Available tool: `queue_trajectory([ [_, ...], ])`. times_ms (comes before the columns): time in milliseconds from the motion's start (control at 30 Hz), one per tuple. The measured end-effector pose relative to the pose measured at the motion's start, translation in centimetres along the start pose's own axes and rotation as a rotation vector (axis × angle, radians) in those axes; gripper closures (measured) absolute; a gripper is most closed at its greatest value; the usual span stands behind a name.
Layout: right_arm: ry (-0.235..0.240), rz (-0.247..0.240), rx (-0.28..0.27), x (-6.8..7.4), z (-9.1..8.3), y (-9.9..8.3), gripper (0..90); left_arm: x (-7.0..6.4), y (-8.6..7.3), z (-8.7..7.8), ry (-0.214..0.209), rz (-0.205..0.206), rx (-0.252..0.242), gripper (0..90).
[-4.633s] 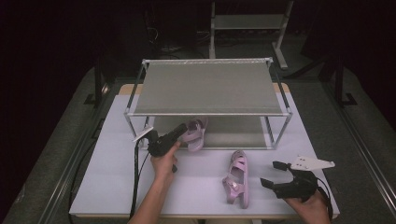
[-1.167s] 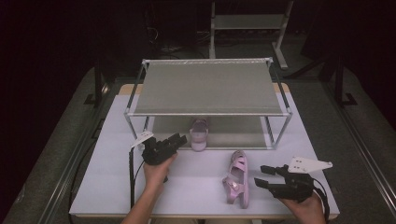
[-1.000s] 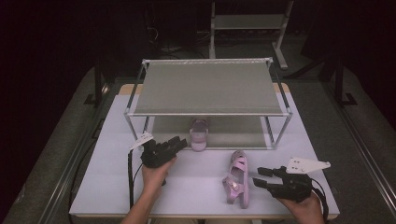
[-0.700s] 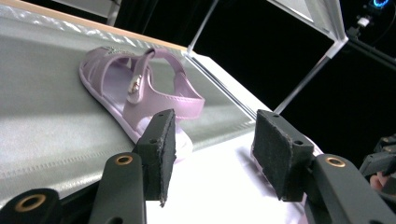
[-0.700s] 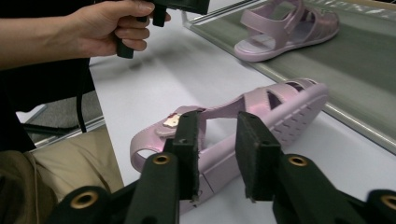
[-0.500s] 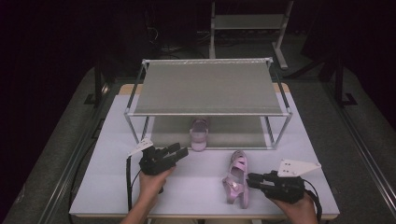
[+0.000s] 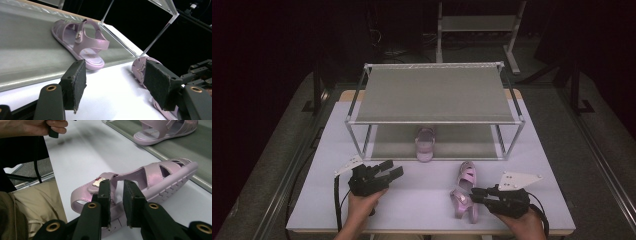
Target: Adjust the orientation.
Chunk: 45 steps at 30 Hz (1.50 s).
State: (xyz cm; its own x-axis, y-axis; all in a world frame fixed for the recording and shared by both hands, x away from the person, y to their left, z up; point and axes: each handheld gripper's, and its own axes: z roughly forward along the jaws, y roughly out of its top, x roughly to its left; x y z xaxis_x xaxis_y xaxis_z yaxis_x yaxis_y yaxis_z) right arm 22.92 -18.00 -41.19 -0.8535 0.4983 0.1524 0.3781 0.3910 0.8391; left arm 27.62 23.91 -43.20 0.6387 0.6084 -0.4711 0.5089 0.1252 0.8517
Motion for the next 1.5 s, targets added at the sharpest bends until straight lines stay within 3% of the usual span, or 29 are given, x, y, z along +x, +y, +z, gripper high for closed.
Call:
queue_trajectory([
  [367,-0.035,-0.005,0.012,-0.3,-0.9,-0.3,76.0,0.2,-0.2,-1.6,-0.006,0.010,-0.028,34.3],
  [1000,-0.123,0.092,0.014,-2.6,-3.3,-2.0,75.5,0.0,-0.4,-2.0,-0.012,0.046,-0.038,34.1],
  [1433,-0.147,0.125,0.030,-3.2,-4.0,-2.5,66.0,-0.1,-0.6,-1.9,-0.007,0.063,-0.026,33.7],
  [1500,-0.174,0.158,0.028,-3.1,-4.3,-2.6,62.1,-0.1,-0.6,-2.0,-0.005,0.068,-0.026,33.6],
])
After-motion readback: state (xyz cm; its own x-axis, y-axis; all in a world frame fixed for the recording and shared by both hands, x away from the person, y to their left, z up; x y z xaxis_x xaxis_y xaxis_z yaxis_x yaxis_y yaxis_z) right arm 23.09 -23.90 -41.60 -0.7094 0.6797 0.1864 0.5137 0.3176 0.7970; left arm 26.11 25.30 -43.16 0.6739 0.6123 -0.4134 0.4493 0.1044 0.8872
